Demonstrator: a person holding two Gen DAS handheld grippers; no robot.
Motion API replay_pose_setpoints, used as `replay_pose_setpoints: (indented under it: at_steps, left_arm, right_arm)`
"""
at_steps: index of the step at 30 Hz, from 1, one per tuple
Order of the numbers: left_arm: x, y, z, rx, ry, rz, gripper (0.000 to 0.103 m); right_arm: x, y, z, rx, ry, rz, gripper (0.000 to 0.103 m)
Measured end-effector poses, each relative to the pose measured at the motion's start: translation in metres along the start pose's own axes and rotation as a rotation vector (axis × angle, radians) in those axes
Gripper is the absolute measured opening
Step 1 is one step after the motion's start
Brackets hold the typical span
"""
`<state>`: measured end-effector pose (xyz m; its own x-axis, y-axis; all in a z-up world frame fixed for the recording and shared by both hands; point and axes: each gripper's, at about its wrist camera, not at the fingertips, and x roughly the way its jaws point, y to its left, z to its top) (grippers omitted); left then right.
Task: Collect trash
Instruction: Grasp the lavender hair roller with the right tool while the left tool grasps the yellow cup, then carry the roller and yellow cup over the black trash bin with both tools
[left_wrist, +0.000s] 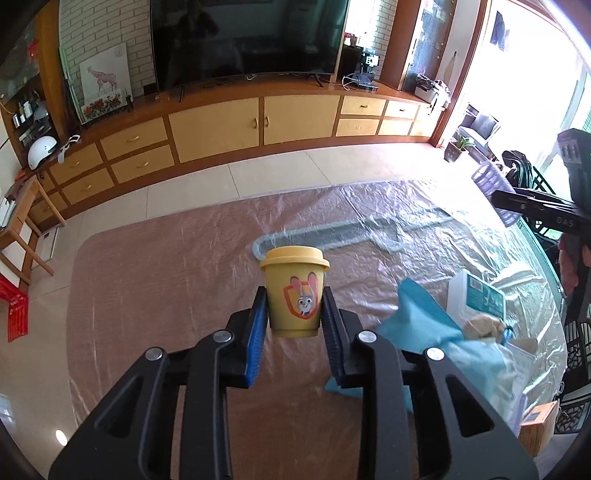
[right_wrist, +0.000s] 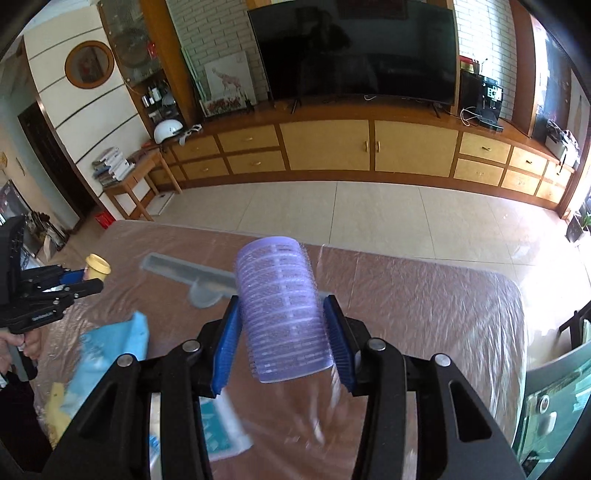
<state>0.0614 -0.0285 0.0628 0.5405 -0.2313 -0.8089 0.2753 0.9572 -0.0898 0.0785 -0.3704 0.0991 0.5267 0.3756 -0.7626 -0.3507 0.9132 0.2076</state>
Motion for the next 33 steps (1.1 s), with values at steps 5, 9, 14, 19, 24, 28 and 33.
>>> replay_pose_setpoints:
  at_steps: [5,9,14,19,24,28,33]
  left_arm:
    - [-0.027,-0.009,-0.018,-0.028,-0.020,-0.026,0.031]
    - [-0.051,-0.017,-0.032,-0.033,-0.043,-0.053,0.031]
    - [-0.085,-0.031,-0.058,-0.017,-0.075,-0.087,0.031]
    - [-0.111,-0.051,-0.092,0.004,-0.079,-0.111,0.031]
    - [-0.130,-0.067,-0.123,0.037,-0.071,-0.126,0.031]
    - [-0.140,-0.076,-0.148,0.070,-0.052,-0.136,0.031]
    - [-0.149,-0.091,-0.175,0.134,-0.026,-0.157,0.031]
  right_arm:
    - [-0.045,0.025,-0.028,0.015,-0.028,0.006,0.044]
    - [-0.078,0.042,-0.051,0.050,-0.043,0.037,0.044]
    - [-0.115,0.067,-0.087,0.105,-0.047,0.100,0.044]
    - [-0.140,0.098,-0.122,0.124,-0.033,0.125,0.044]
    - [-0.159,0.130,-0.155,0.145,-0.024,0.141,0.044]
    - [-0.167,0.150,-0.186,0.163,-0.007,0.165,0.044]
    - [-0.169,0.160,-0.218,0.198,0.033,0.173,0.044]
